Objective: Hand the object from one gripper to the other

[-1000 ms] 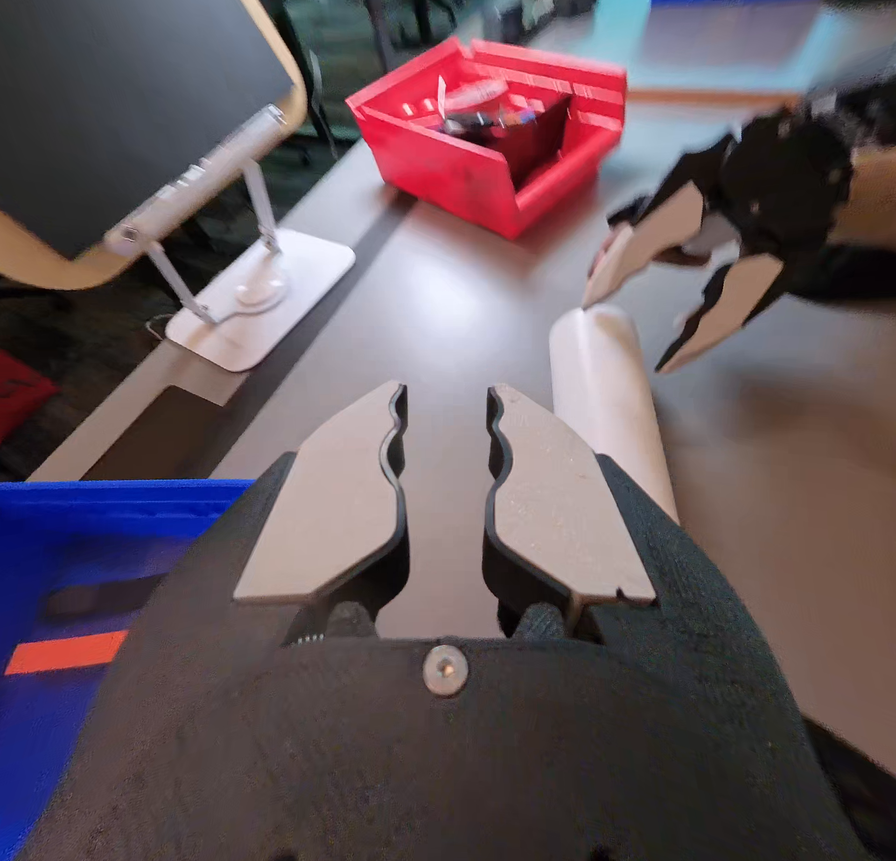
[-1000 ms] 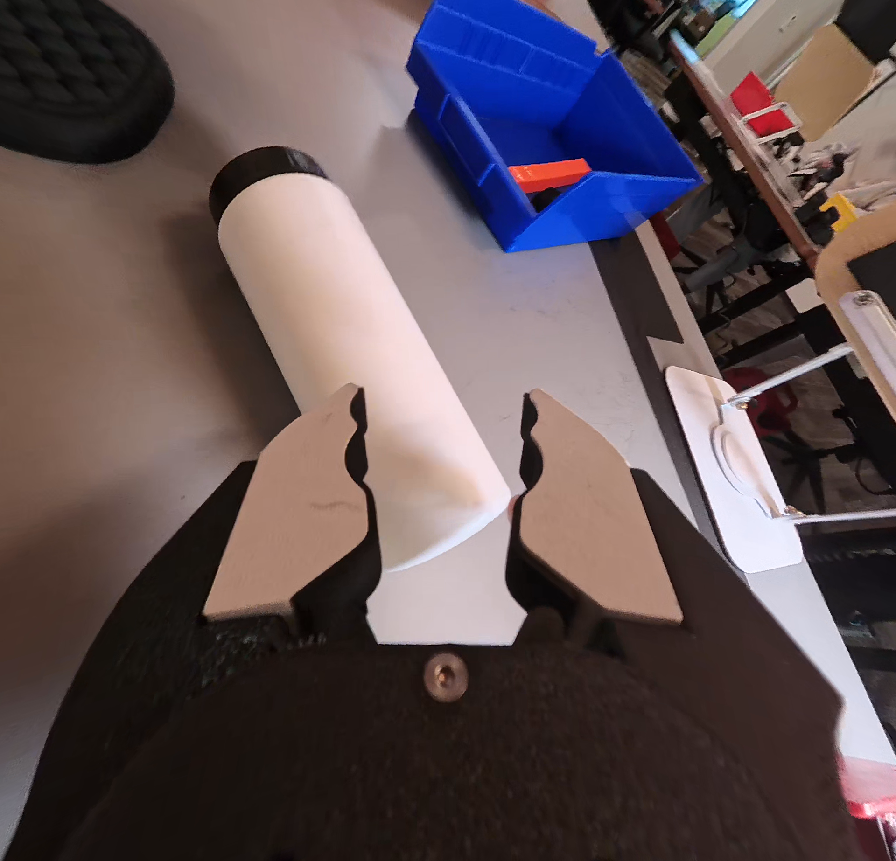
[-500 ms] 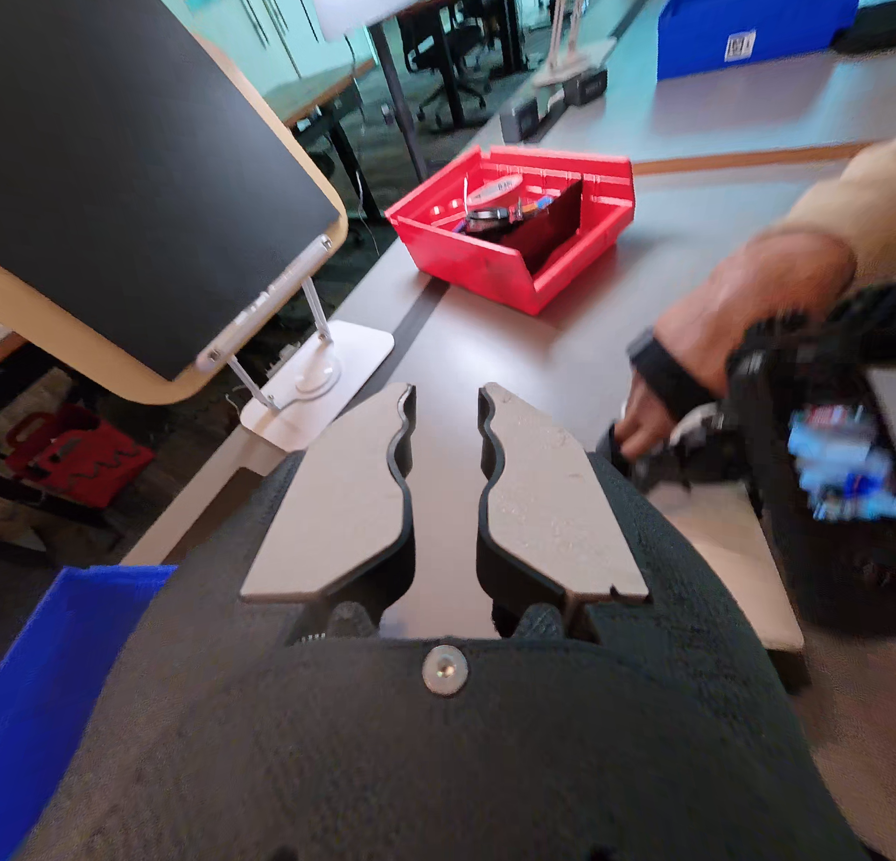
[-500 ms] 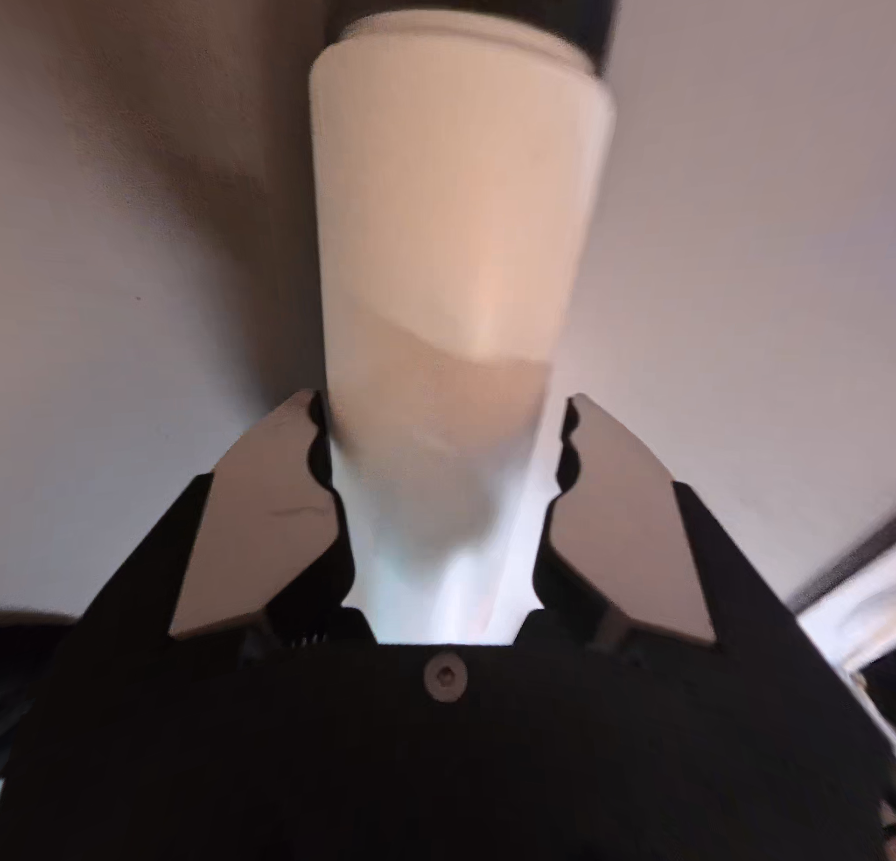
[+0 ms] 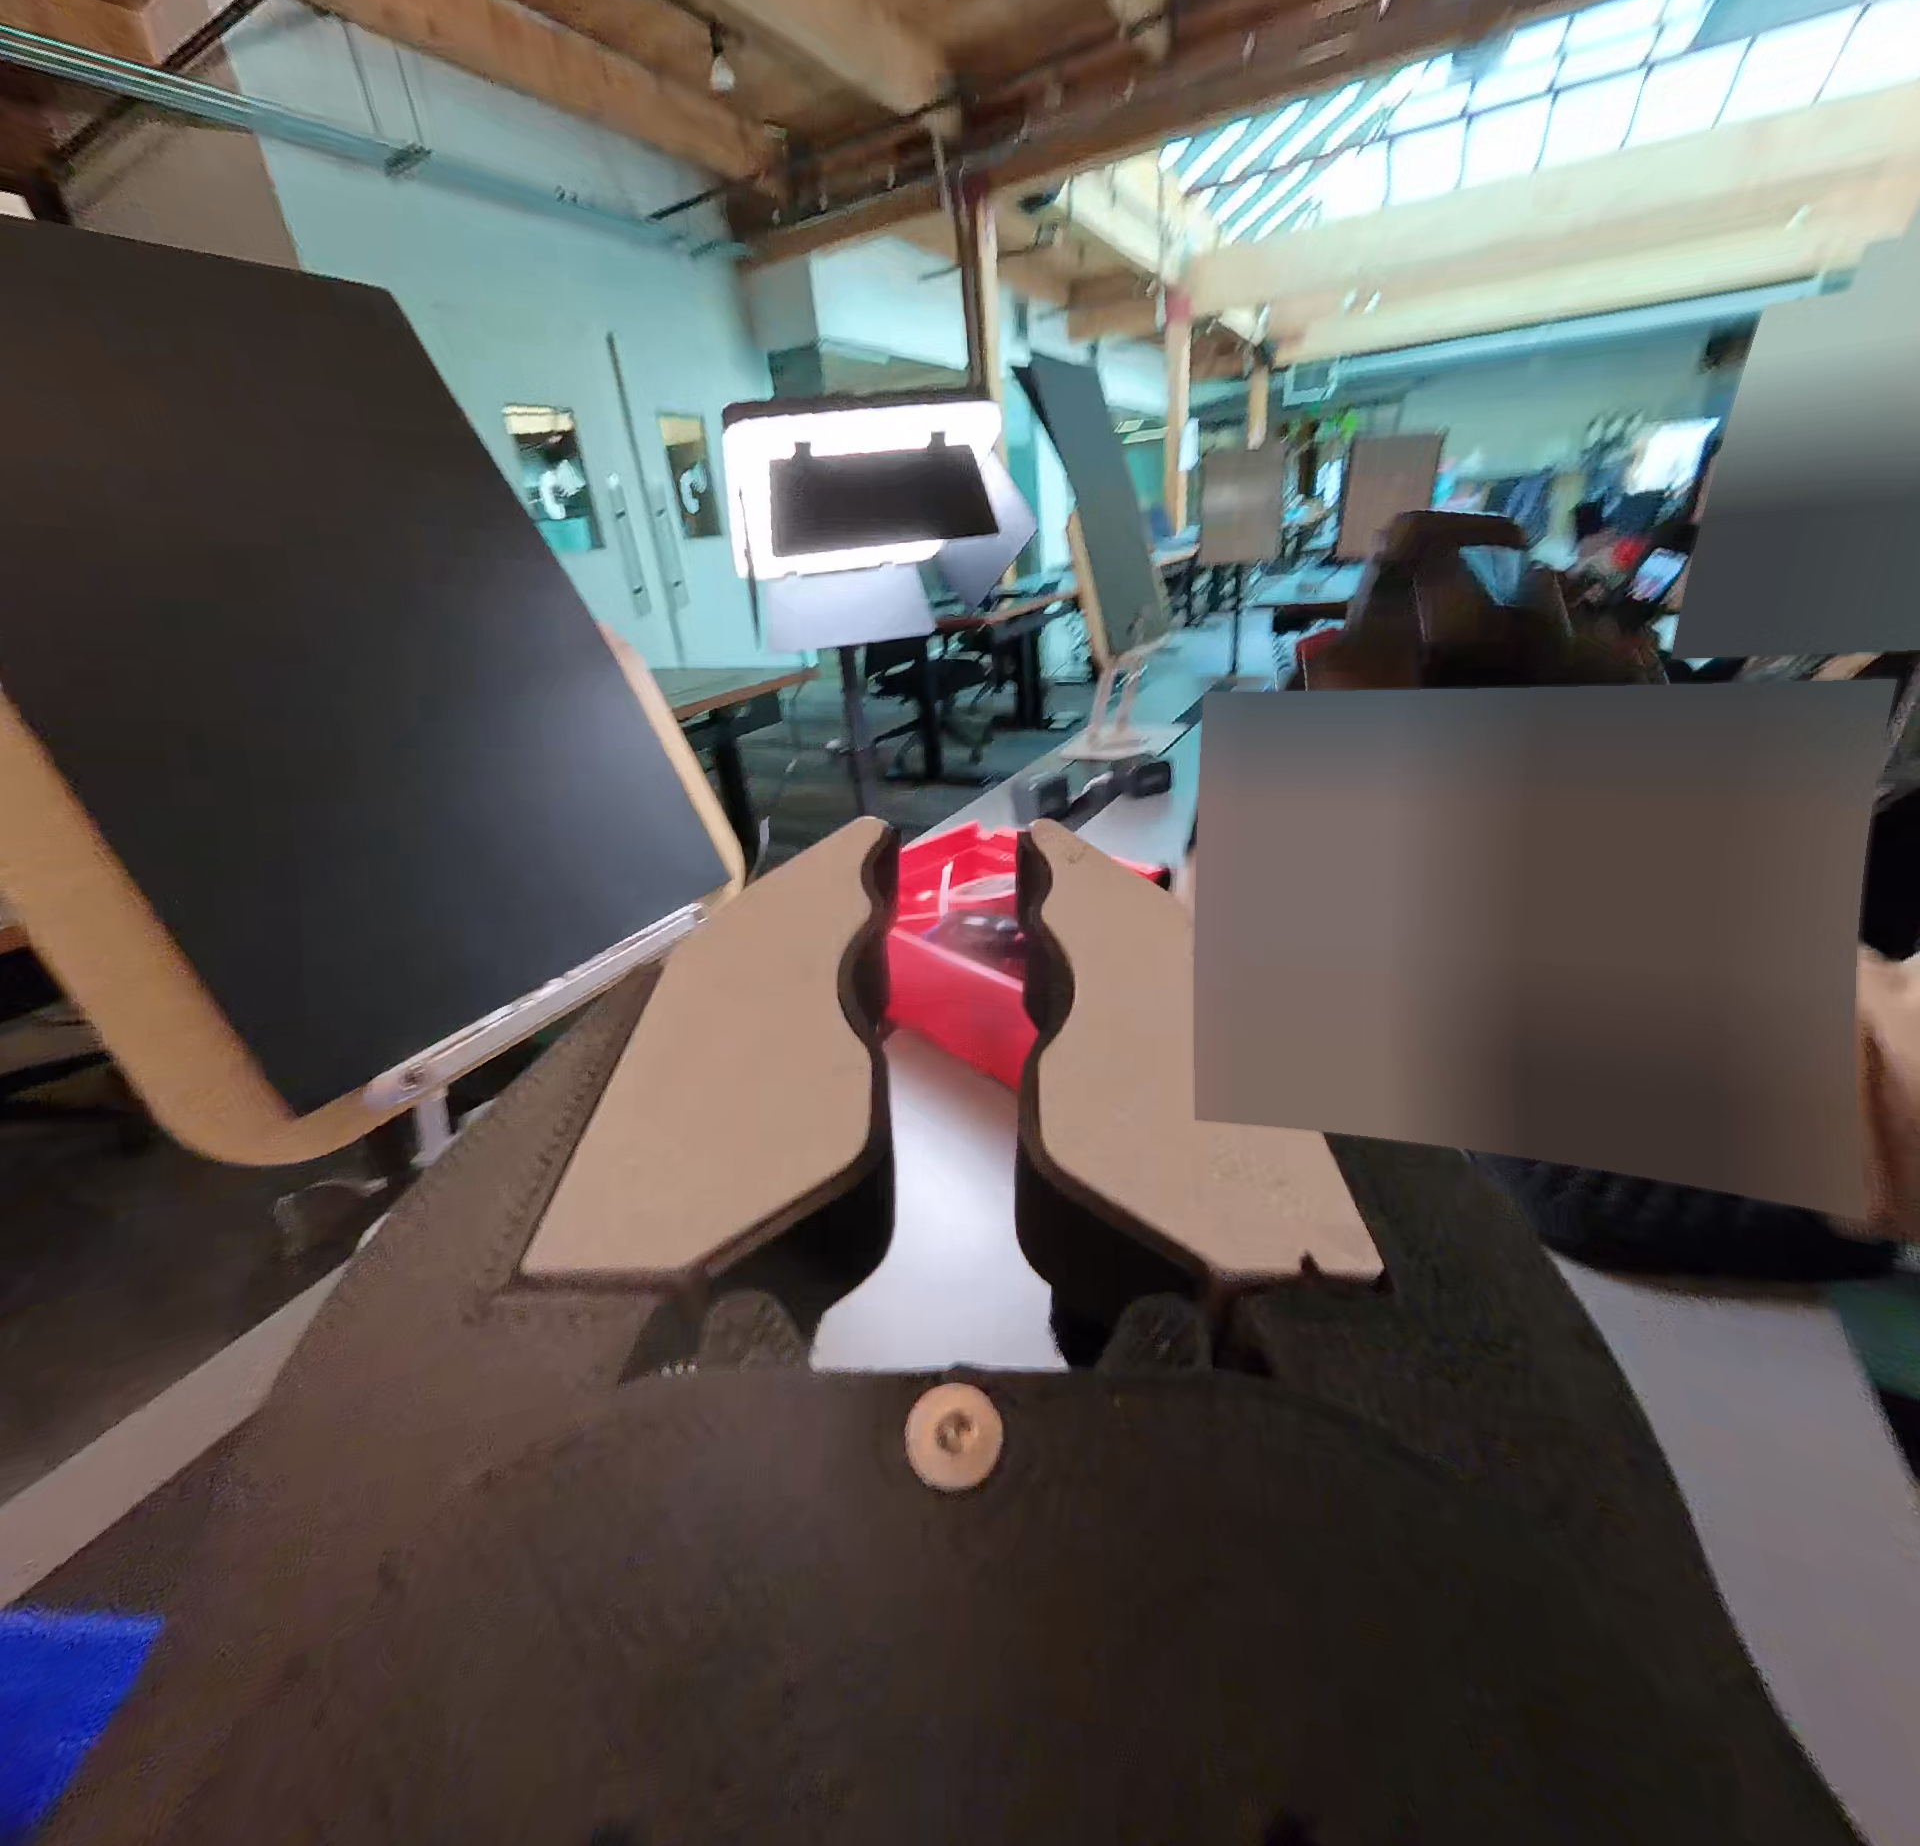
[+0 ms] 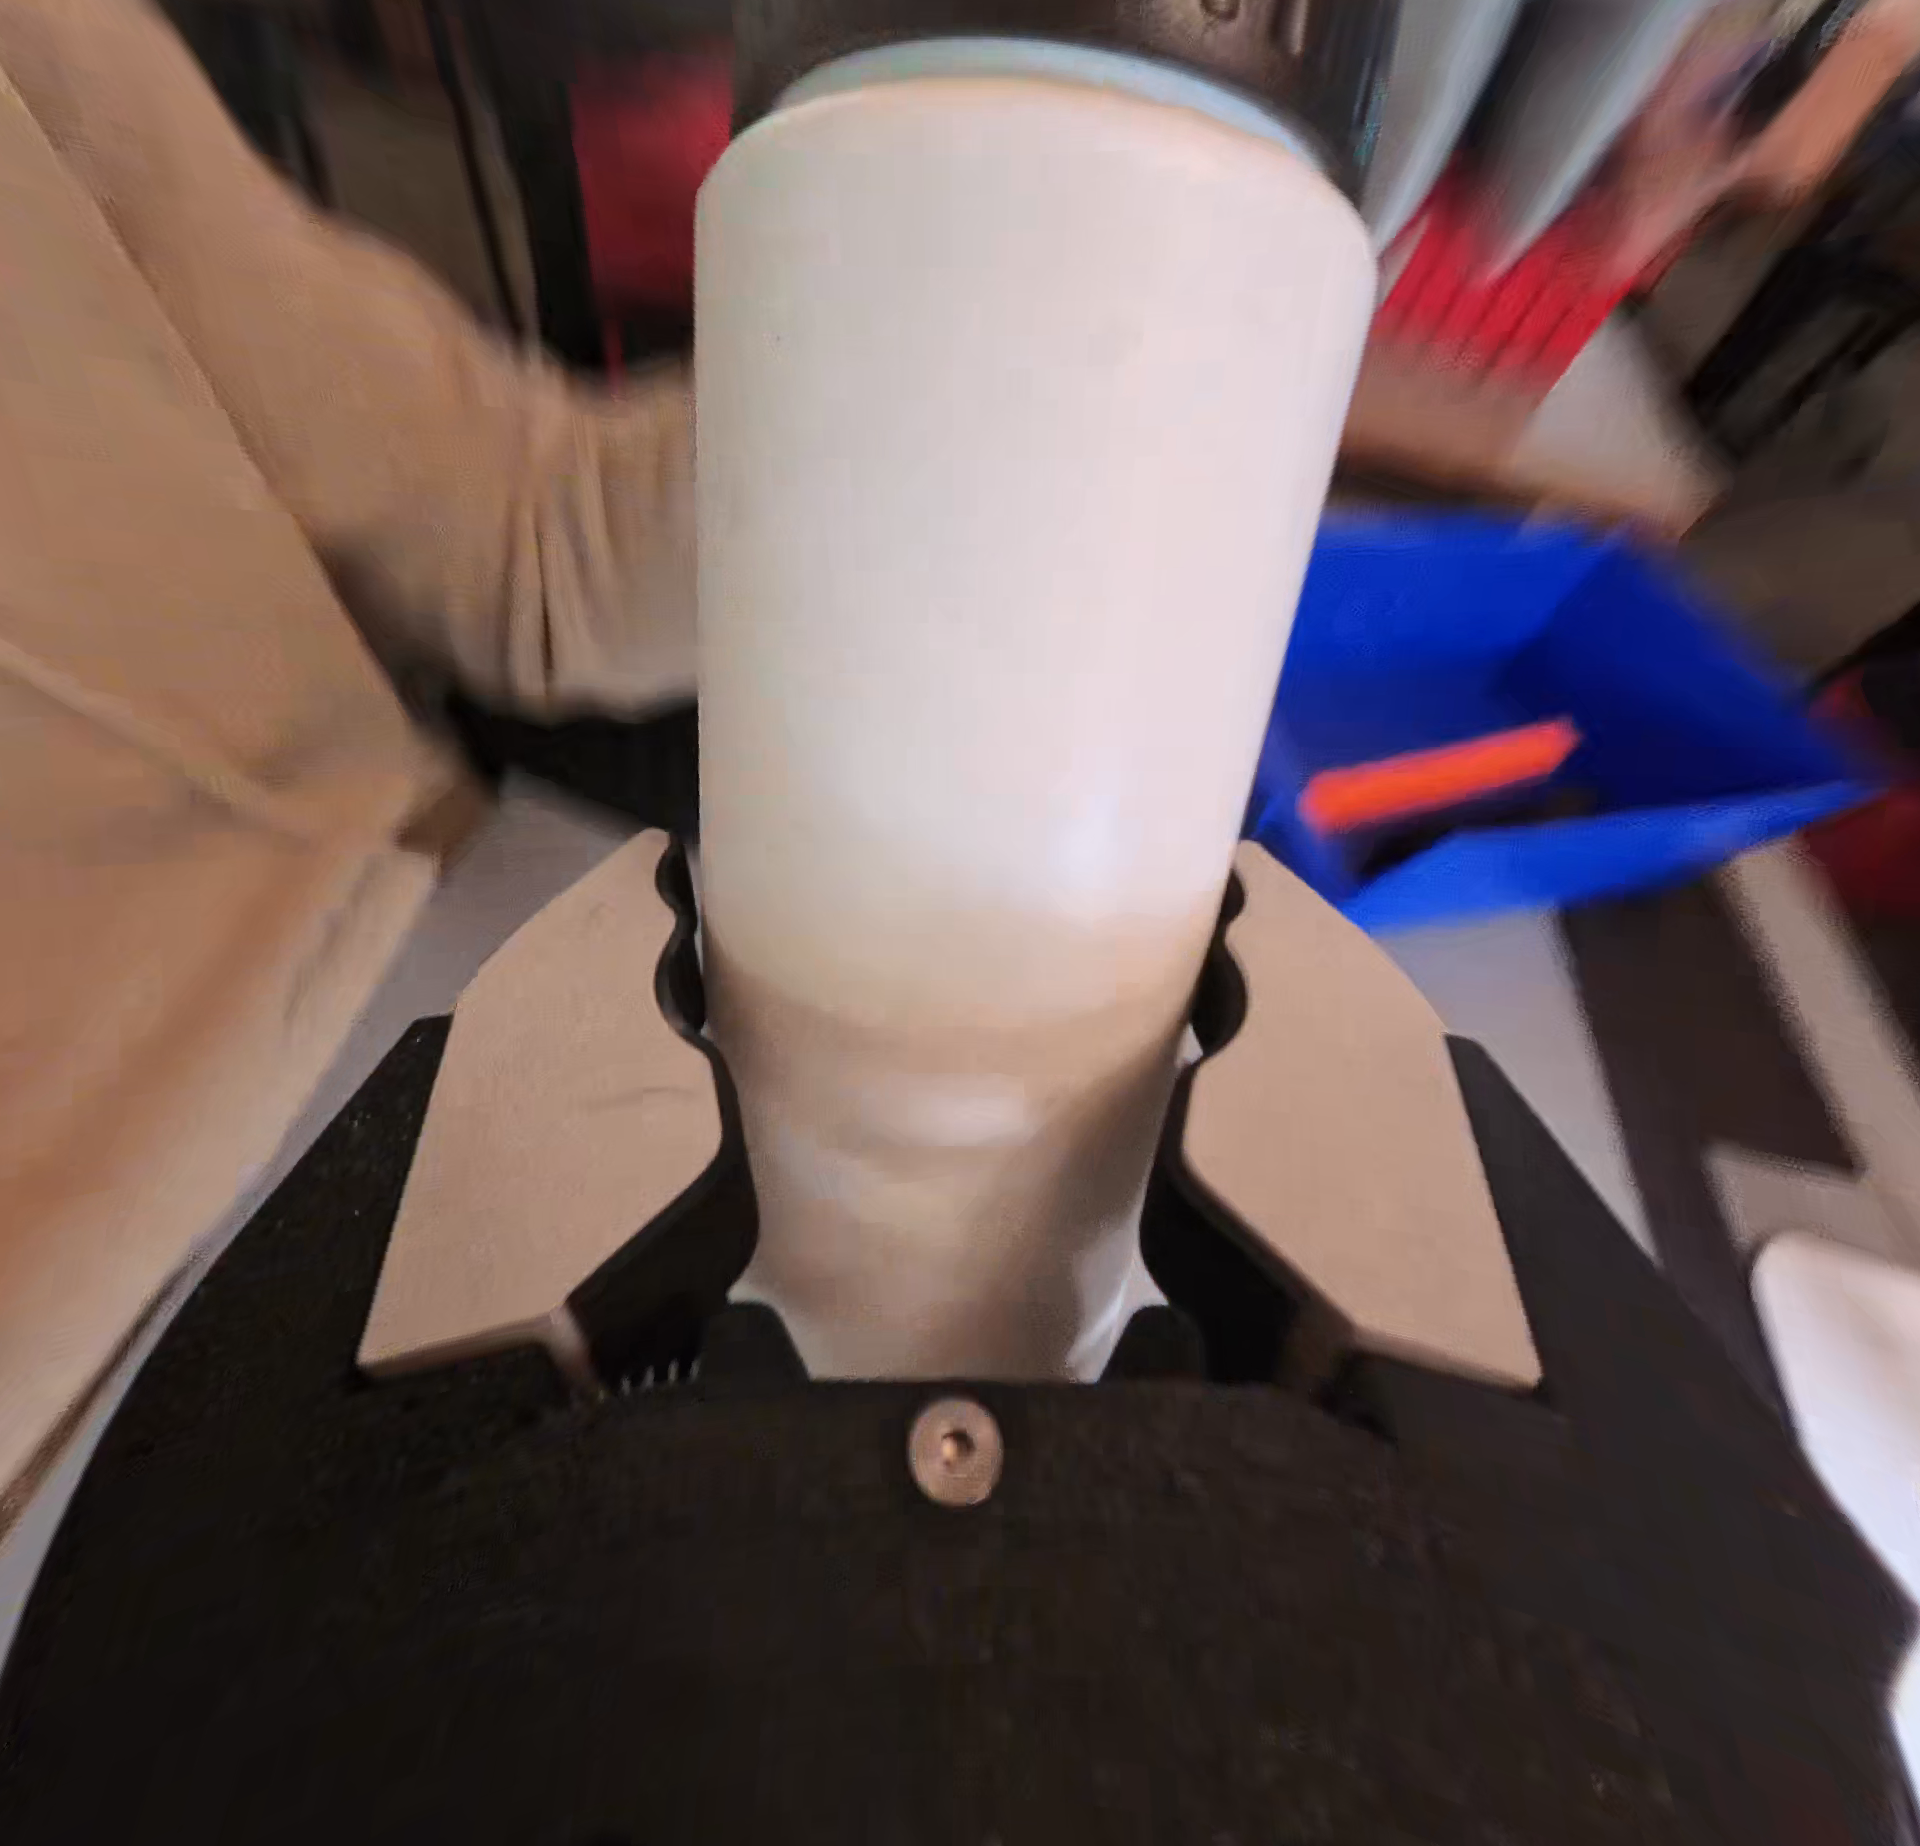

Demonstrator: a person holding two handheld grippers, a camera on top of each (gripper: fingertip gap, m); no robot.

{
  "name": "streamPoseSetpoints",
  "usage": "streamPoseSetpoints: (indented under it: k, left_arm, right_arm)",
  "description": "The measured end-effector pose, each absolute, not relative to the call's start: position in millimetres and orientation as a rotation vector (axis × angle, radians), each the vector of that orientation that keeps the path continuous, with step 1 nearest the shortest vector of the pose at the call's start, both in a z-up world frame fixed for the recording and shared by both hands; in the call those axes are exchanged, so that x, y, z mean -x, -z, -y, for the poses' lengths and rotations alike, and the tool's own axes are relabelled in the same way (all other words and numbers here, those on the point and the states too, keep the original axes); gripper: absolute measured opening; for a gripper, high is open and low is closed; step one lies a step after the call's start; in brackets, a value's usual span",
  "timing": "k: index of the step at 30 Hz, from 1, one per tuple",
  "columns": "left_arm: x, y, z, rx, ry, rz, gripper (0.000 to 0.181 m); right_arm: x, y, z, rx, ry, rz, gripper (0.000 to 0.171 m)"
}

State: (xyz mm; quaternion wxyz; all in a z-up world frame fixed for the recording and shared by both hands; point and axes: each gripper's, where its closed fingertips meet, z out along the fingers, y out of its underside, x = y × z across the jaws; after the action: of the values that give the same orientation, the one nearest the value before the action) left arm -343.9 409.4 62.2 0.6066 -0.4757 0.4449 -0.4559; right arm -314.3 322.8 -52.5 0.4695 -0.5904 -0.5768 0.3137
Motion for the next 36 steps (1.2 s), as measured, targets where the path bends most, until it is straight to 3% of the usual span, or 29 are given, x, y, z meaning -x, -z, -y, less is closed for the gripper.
streamPoseSetpoints:
  k: [3, 5, 7, 10, 13, 21, 27, 36]
  left_arm:
    - [341.2, -63.8, -399.3, 1.070, 1.202, -1.025, 0.027]
    - [331.1, -58.4, -389.5, 1.063, 1.255, -1.068, 0.037]
    - [315.0, -50.5, -378.7, 1.061, 1.283, -1.119, 0.048]
    - [281.9, -32.2, -361.2, 1.094, 1.327, -1.207, 0.081]
    - [256.8, -7.9, -347.5, 1.138, 1.295, -1.323, 0.095]
    - [248.1, 19.5, -346.5, 1.224, 1.082, -1.447, 0.096]
    - [244.7, 16.3, -348.6, 1.208, 1.237, -1.381, 0.080]
    - [245.4, 13.3, -355.7, 1.206, 1.255, -1.335, 0.078]
  right_arm:
    - [272.9, -34.9, -324.8, 1.127, -0.939, 0.998, 0.094]
    - [244.9, -51.7, -328.0, 1.056, -0.972, 0.843, 0.094]
    - [235.6, -38.7, -332.4, 1.080, -0.955, 0.816, 0.093]
    - [250.6, 1.1, -342.6, 1.210, -0.923, 0.890, 0.092]
    - [280.4, 43.1, -347.8, 1.331, -0.889, 1.018, 0.091]
    - [298.1, 109.4, -359.1, 1.613, -0.732, 1.200, 0.090]
    - [290.5, 122.1, -367.3, 1.676, -0.576, 1.230, 0.090]
    - [287.2, 116.5, -369.5, 1.657, -0.633, 1.182, 0.090]
